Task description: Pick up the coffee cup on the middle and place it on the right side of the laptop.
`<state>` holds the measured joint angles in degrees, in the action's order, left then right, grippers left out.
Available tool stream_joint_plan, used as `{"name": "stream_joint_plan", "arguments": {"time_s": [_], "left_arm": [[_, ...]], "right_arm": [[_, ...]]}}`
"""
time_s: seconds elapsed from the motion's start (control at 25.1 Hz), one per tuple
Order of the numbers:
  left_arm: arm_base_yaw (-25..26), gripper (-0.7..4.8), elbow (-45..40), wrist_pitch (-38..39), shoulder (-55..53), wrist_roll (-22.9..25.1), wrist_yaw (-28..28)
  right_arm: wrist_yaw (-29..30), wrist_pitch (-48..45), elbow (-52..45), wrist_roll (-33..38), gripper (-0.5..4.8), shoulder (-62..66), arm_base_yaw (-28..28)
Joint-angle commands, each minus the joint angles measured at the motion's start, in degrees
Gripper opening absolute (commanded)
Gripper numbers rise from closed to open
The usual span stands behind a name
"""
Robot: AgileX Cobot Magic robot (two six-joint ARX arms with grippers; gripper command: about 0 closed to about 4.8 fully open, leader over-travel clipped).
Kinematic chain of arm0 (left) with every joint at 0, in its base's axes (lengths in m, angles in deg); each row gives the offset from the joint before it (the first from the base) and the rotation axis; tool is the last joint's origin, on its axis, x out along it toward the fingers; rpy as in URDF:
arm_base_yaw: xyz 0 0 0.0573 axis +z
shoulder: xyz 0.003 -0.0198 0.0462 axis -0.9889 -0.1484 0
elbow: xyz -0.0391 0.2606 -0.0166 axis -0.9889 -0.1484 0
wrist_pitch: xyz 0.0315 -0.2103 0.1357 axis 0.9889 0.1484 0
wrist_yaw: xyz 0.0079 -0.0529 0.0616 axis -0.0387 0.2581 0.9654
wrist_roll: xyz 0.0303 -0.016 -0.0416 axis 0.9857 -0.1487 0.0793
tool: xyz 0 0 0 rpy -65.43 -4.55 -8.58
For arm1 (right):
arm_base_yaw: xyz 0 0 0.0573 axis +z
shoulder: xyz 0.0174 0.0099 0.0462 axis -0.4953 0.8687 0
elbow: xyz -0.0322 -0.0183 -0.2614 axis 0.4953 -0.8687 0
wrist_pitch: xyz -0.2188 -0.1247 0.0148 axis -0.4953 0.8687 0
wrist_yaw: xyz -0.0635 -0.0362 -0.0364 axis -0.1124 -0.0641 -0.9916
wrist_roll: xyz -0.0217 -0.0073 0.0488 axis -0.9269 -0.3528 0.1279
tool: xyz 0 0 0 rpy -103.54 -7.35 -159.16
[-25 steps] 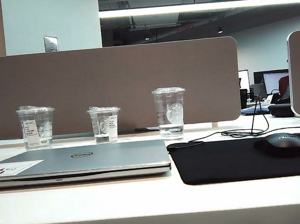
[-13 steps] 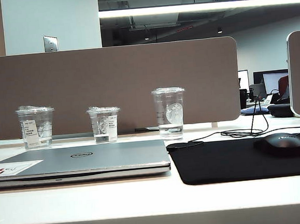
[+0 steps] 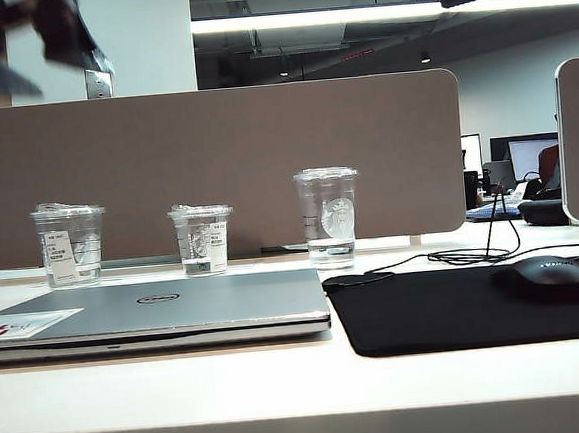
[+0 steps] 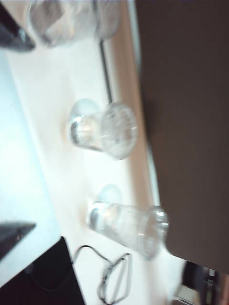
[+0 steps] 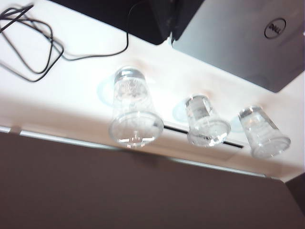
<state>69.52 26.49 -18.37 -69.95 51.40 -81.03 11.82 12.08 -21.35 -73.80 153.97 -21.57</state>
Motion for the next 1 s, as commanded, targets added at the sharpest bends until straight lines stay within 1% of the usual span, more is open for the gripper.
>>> {"name": "stream_joint_plan", "arguments": {"time_s": [0.04,0.08,0.16,0.32,0.36,0.56,0.64,0.84,1.0], "left_arm": [[-0.2,4.79,0.4,-10.3,-8.3,0.2,0.1],[-0.2,4.79,0.5,-12.8,-10.9,0.3,0.2],[-0.2,4.79,2.0,-14.7,-15.6,0.5,0.1],[-0.2,4.79,7.0,-14.6,-23.8,0.5,0.6],[-0.2,4.79,9.9,-14.8,-27.5,0.5,0.9],[-0.2,4.79,17.7,-15.6,-36.8,0.5,1.7],[-0.2,4.79,22.3,-15.6,-41.7,0.5,2.1],[-0.2,4.79,28.5,-15.6,-48.5,0.5,2.1],[-0.2,4.79,33.8,-15.4,-54.1,0.5,1.9]], "right_arm": [[0.6,-2.2,2.2,-0.3,-0.06,3.2,0.2],[0.6,-3.1,2.5,-0.3,-0.06,4.2,0.2],[0.6,-4.3,3.0,-0.3,-0.06,5.4,0.3],[0.5,-6.6,3.6,-0.3,-0.06,7.4,0.3],[0.5,-7.9,3.6,-0.3,-0.05,8.2,0.3],[0.5,-9.2,3.7,-0.3,-0.06,10.2,0.3],[0.5,-10.2,3.7,-0.3,-0.06,11.1,0.3],[0.3,-11.5,3.7,-0.3,-0.06,11.8,0.3],[-0.1,-11.7,3.8,-1.9,-0.05,12.1,0.3]]}}
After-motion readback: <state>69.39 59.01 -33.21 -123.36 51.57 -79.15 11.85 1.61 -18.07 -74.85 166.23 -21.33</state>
